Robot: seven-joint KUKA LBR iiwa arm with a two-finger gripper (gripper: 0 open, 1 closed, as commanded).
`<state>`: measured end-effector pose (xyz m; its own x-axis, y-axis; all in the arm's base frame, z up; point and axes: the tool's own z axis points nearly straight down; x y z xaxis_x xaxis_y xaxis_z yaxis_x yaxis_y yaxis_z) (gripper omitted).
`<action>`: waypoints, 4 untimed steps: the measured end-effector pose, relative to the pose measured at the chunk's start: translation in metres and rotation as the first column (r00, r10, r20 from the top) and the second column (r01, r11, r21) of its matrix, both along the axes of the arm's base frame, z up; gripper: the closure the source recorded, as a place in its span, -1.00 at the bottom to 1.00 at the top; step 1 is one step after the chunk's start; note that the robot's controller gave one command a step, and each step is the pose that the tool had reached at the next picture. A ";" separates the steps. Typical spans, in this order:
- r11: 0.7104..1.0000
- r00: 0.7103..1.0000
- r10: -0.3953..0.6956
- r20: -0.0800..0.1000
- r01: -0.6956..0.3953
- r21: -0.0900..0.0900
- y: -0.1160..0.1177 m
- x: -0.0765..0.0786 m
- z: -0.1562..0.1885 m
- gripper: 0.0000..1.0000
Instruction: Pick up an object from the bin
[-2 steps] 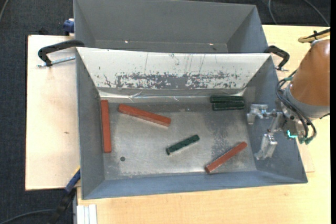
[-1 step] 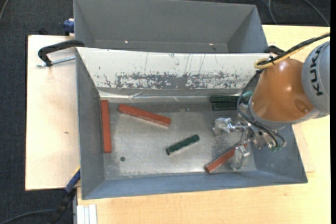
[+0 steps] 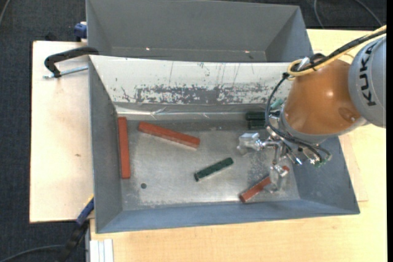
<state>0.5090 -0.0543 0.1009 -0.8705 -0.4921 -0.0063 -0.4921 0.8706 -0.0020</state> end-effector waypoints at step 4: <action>0.941 0.941 0.339 -0.004 -0.339 -0.001 0.009 -0.010 -0.030 1.00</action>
Offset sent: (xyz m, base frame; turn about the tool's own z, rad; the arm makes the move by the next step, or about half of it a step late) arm -0.0122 -0.0062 0.0045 -0.1688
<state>0.4992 -0.0454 0.0712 -0.6521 -0.7581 -0.0023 -0.7581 0.6521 -0.0012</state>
